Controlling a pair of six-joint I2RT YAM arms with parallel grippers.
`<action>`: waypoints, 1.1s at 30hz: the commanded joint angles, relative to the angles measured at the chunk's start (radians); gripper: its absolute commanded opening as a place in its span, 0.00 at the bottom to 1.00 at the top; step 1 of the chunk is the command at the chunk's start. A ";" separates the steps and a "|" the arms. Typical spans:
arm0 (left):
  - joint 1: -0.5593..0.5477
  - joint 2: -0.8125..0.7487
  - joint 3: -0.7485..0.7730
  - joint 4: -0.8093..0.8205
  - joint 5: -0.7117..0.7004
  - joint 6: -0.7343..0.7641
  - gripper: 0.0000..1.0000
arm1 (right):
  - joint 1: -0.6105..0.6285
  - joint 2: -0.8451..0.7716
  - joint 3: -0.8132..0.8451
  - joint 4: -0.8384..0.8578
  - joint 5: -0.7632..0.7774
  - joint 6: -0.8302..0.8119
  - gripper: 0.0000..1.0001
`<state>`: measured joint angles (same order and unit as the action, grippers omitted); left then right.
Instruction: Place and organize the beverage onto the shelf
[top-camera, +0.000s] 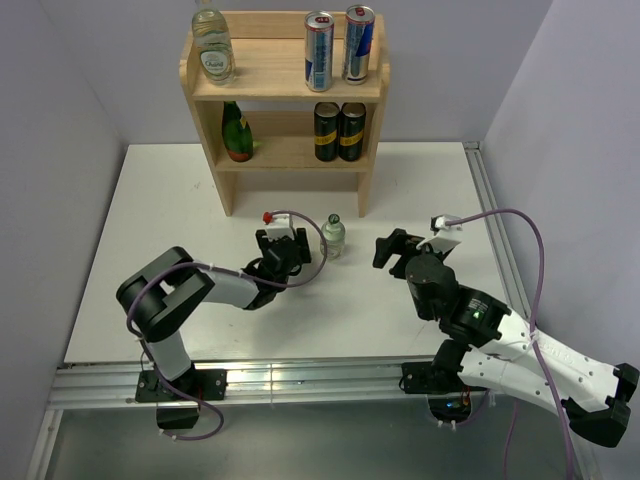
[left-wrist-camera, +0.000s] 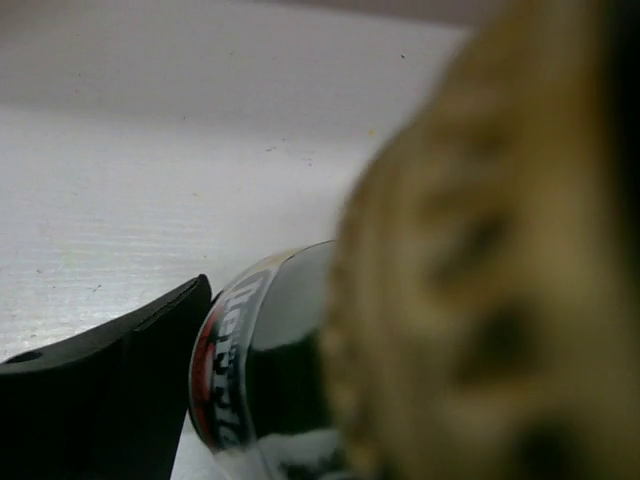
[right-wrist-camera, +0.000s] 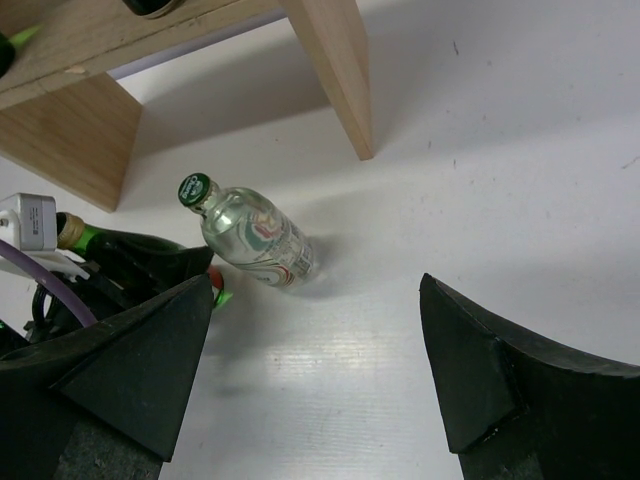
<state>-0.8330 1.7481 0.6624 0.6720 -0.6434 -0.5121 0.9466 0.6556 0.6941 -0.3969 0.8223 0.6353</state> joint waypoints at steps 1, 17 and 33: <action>0.008 0.039 0.011 -0.014 0.004 0.018 0.74 | 0.006 0.001 -0.016 0.023 0.015 0.015 0.91; 0.026 -0.217 0.152 -0.365 -0.059 0.038 0.00 | 0.004 -0.007 -0.034 0.030 0.008 0.015 0.91; 0.198 -0.245 0.642 -0.601 0.085 0.167 0.00 | 0.004 -0.019 -0.064 0.038 0.005 0.033 0.91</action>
<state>-0.6735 1.5307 1.1587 0.0307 -0.5888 -0.3882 0.9466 0.6491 0.6399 -0.3836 0.8154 0.6464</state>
